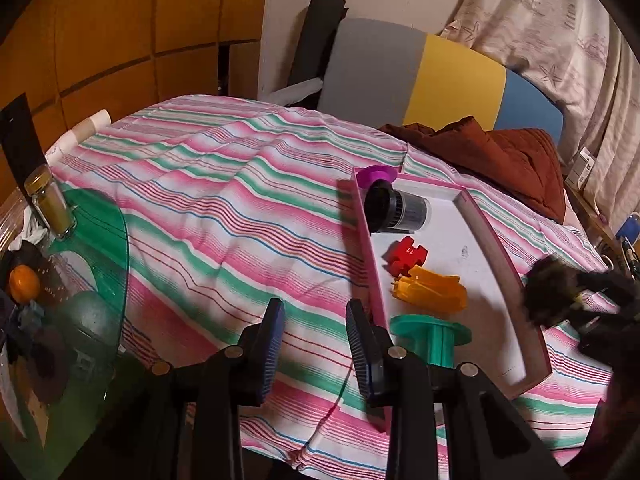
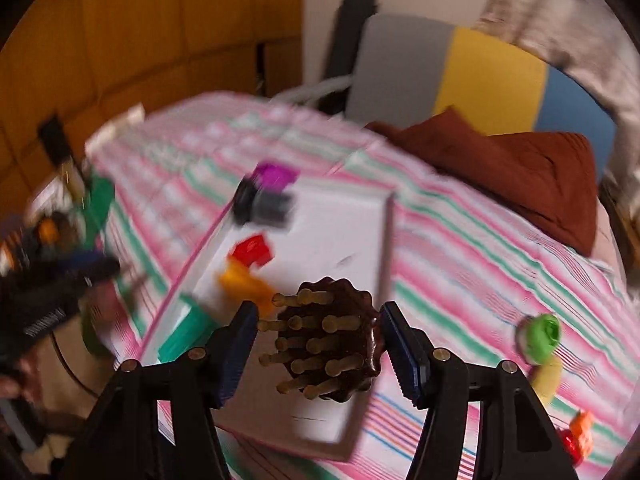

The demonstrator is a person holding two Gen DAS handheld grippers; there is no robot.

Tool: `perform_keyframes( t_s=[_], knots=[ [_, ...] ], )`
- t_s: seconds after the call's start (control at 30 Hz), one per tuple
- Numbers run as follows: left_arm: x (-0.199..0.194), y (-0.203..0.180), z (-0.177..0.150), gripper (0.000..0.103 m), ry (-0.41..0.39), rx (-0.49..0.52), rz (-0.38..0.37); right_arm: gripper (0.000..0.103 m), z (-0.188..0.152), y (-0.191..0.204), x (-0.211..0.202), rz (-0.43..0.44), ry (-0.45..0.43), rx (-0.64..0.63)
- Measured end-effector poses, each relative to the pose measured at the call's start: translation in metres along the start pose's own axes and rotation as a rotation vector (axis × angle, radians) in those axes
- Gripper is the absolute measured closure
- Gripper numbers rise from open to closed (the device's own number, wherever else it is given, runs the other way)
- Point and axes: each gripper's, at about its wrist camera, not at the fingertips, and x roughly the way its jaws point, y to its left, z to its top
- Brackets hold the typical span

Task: Organize rigid objects
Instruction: 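Carry the brown brush ball into the tray and open the right gripper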

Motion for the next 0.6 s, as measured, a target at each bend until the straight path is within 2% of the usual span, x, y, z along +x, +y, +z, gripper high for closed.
perform_keyframes(
  t_s=[0.03, 0.17, 0.3, 0.47, 0.6],
  knots=[
    [0.0, 0.001, 0.0, 0.072, 0.001, -0.002, -0.002, 0.04, -0.001, 0.008, 0.015, 0.014, 0.039, -0.001],
    [0.002, 0.004, -0.002, 0.072, 0.005, -0.008, -0.002, 0.042, -0.012, 0.017, 0.048, 0.02, 0.104, 0.004],
    [0.003, 0.005, -0.002, 0.072, 0.007, -0.011, 0.003, 0.043, -0.013, 0.024, 0.055, 0.019, 0.095, 0.02],
    [0.003, 0.004, -0.003, 0.072, 0.014, -0.009, 0.01, 0.044, -0.013, 0.02, 0.053, 0.111, 0.085, 0.08],
    [0.003, 0.003, -0.003, 0.072, 0.02, -0.003, 0.016, 0.044, -0.013, 0.021, 0.044, 0.125, 0.05, 0.097]
  ],
)
